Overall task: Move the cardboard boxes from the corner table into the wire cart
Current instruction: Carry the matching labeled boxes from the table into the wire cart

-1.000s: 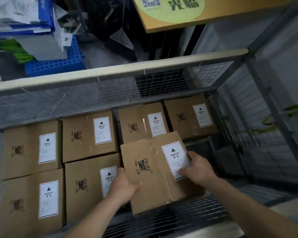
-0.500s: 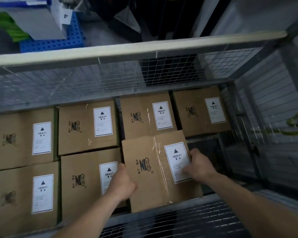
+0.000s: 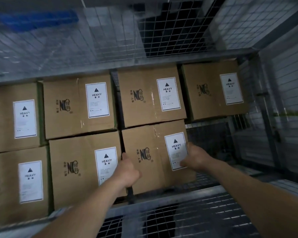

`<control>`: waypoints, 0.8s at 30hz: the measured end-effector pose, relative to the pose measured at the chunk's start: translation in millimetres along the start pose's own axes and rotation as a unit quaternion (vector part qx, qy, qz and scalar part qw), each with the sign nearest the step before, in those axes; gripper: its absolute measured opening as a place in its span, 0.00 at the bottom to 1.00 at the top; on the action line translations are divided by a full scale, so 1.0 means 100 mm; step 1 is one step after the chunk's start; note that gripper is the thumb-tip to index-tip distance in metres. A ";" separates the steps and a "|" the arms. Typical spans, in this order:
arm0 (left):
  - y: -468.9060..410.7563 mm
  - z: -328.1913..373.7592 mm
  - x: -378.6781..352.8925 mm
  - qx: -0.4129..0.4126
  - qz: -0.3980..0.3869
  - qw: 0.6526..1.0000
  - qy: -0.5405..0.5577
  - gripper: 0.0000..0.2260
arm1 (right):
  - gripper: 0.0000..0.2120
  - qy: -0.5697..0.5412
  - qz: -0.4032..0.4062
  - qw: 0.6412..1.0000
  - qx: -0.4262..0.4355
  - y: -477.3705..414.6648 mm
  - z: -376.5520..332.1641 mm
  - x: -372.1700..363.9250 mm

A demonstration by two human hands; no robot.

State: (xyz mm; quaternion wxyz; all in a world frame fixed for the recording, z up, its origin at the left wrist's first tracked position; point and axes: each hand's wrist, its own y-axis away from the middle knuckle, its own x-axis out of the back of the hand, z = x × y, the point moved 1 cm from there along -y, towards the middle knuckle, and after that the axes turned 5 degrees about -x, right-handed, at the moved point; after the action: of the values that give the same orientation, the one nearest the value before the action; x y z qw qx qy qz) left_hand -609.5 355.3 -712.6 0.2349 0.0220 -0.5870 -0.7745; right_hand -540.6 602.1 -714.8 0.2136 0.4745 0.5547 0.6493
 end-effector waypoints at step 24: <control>2.85 2.03 0.78 -0.321 0.223 0.851 -0.351 0.35 | 0.32 0.115 0.330 0.921 0.175 3.03 -0.06 1.46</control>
State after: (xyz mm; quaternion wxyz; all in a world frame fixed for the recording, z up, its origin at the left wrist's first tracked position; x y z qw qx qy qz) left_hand -646.0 450.6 -368.9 0.1734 -0.4594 -0.3379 -0.8029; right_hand -537.3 627.1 -379.1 -0.1641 0.5822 0.4922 0.6260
